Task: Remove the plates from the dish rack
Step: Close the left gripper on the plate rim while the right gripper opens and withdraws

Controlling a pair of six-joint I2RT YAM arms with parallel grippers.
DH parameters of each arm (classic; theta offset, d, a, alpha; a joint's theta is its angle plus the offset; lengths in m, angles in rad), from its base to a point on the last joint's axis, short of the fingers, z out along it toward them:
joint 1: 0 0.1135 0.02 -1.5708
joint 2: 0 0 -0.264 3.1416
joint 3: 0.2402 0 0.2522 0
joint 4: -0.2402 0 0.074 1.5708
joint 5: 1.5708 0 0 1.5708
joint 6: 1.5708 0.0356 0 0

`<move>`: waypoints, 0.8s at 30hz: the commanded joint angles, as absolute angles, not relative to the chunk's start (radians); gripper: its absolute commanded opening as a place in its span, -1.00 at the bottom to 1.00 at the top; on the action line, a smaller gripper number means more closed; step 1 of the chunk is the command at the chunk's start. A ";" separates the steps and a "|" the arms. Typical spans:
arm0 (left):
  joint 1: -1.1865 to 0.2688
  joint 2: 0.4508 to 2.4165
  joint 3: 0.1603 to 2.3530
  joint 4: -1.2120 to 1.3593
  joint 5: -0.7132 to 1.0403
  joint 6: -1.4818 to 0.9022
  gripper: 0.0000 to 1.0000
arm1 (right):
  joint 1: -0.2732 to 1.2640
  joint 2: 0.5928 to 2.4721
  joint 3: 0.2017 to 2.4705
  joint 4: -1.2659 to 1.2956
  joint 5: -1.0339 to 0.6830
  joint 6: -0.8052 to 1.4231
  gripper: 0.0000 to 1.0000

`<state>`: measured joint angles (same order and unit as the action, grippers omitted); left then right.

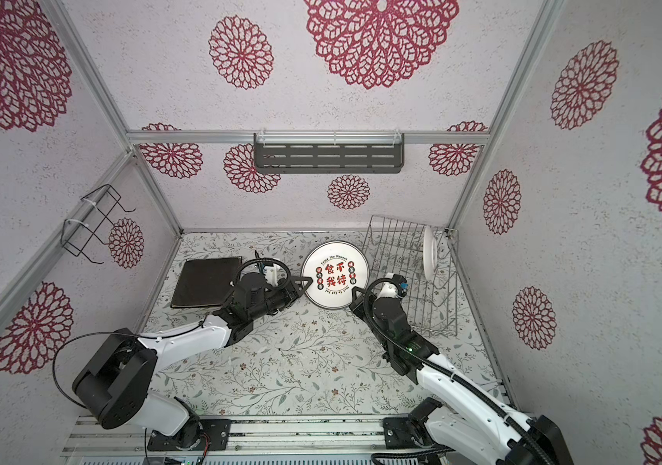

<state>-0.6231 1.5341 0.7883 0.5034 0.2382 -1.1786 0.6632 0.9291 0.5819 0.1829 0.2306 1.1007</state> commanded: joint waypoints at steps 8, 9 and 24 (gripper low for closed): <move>-0.623 1.549 0.765 0.651 0.259 -1.236 -0.45 | 0.666 0.876 0.582 0.303 0.209 1.147 -1.00; -0.621 1.549 0.765 0.651 0.262 -1.235 -0.48 | 0.665 0.877 0.583 0.299 0.208 1.147 -1.00; -0.611 1.549 0.761 0.674 0.269 -1.255 -1.00 | 0.659 0.872 0.577 0.269 0.222 1.137 -0.32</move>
<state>-0.6163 1.5520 0.7689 0.6327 0.2684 -1.2583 0.6621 0.9054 0.5690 0.2142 0.2173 1.1419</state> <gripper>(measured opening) 0.085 0.314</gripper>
